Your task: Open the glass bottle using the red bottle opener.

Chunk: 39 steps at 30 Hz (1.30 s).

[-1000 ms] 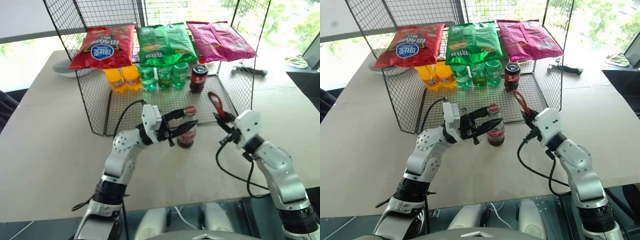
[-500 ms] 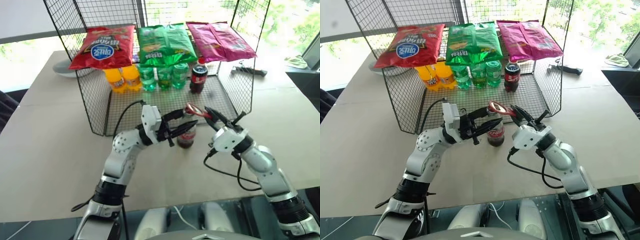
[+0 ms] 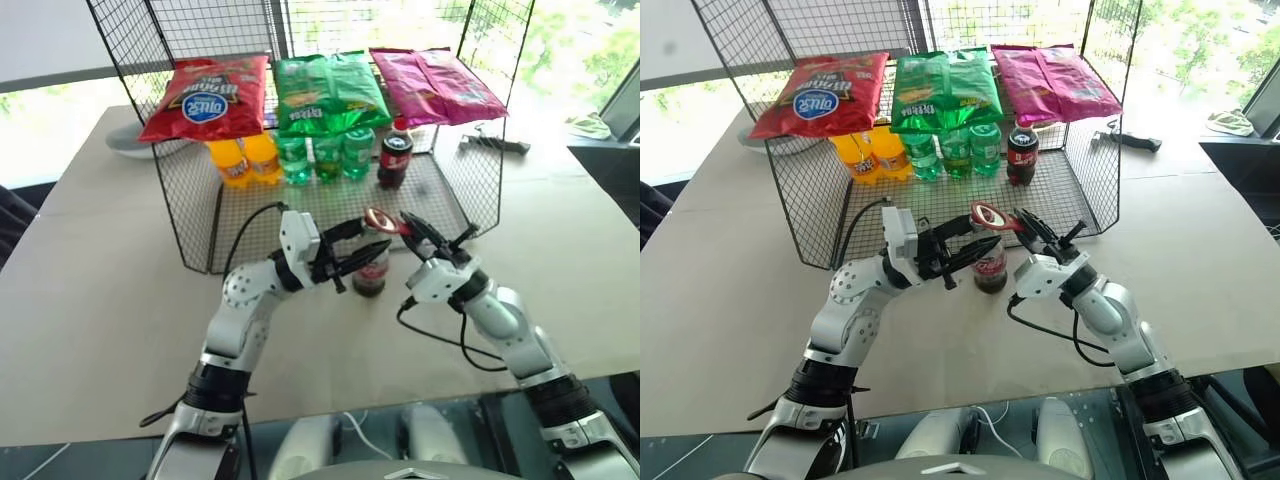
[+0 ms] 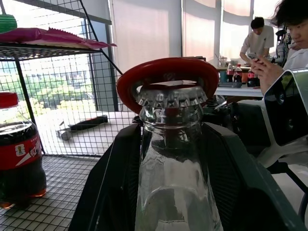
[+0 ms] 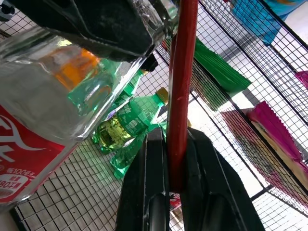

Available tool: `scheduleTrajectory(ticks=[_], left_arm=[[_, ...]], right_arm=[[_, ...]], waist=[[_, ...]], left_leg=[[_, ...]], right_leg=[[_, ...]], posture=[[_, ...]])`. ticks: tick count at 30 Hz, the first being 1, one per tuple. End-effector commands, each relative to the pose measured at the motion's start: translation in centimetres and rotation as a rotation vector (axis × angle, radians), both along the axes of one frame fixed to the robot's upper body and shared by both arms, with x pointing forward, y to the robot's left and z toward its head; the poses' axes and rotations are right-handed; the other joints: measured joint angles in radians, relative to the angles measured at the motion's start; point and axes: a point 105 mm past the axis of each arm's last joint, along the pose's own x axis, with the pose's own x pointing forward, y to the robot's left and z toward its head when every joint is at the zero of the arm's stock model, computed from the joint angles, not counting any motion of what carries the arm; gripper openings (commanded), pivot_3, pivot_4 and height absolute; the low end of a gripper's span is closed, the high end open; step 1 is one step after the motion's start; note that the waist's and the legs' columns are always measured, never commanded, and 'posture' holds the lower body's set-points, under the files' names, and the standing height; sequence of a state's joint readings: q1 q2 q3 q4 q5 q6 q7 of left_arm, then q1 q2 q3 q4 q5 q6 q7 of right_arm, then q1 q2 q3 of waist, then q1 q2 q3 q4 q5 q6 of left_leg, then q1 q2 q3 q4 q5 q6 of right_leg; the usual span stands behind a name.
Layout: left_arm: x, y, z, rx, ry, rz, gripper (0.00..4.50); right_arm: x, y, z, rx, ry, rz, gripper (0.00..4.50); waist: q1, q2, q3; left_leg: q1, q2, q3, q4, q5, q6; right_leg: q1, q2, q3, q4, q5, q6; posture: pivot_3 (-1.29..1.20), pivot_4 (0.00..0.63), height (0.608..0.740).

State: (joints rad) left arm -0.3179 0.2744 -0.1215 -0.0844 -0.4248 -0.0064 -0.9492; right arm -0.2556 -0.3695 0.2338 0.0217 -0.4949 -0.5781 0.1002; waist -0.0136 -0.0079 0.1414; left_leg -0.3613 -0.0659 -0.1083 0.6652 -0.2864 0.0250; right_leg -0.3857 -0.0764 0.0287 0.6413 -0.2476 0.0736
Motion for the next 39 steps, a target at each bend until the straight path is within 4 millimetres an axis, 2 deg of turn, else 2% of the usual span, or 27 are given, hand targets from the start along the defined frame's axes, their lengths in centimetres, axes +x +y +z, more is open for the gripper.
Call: scheduleTrajectory(ticks=[1, 12, 23, 34, 39], left_arm=[[-0.2, -0.8, -0.5, 0.023, 0.008, -0.02, 1.84], [-0.2, -0.8, -0.7, 0.024, 0.016, -0.02, 1.84], [-0.3, -0.8, -1.1, 0.028, 0.025, -0.027, 1.84], [-0.3, -0.8, -1.3, 0.028, 0.027, -0.027, 1.84], [-0.3, -0.9, -1.3, 0.029, 0.03, -0.031, 1.84]], right_arm=[[-1.3, 2.3, -1.1, -0.092, -0.026, 0.094, 0.0], [-0.5, 0.2, 0.4, -0.199, -0.124, 0.053, 0.0], [0.5, -1.2, 4.4, -0.293, -0.254, 0.052, 0.0], [0.8, -2.0, 5.1, -0.314, -0.274, 0.038, 0.0], [1.1, -2.8, 6.2, -0.343, -0.316, 0.016, 0.0]], waist=[[0.0, 0.0, 0.0], [0.001, 0.0, 0.0], [0.003, 0.0, 0.0], [0.004, 0.0, 0.001], [0.003, 0.0, 0.001]], left_leg=[[0.0, 0.0, 0.0, 0.0, 0.0, 0.0], [0.0, 0.0, 0.0, 0.0, 0.0, 0.0], [-0.001, 0.0, 0.0, 0.0, 0.0, 0.0], [-0.002, 0.0, 0.0, 0.0, 0.0, 0.0], [-0.002, 0.0, 0.0, 0.0, 0.0, 0.0]], right_leg=[[0.0, 0.0, 0.0, 0.0, 0.0, 0.0], [0.0, 0.0, 0.0, 0.0, 0.0, 0.0], [0.0, 0.0, 0.0, -0.001, 0.0, 0.0], [0.0, -0.001, 0.0, -0.001, 0.0, 0.0], [0.0, -0.001, 0.0, -0.001, 0.0, 0.0]], posture=[[0.0, 0.15, 0.74], [0.0, 0.15, 0.74], [0.0, 0.15, 0.74], [0.0, 0.15, 0.74], [0.0, 0.15, 0.74]])
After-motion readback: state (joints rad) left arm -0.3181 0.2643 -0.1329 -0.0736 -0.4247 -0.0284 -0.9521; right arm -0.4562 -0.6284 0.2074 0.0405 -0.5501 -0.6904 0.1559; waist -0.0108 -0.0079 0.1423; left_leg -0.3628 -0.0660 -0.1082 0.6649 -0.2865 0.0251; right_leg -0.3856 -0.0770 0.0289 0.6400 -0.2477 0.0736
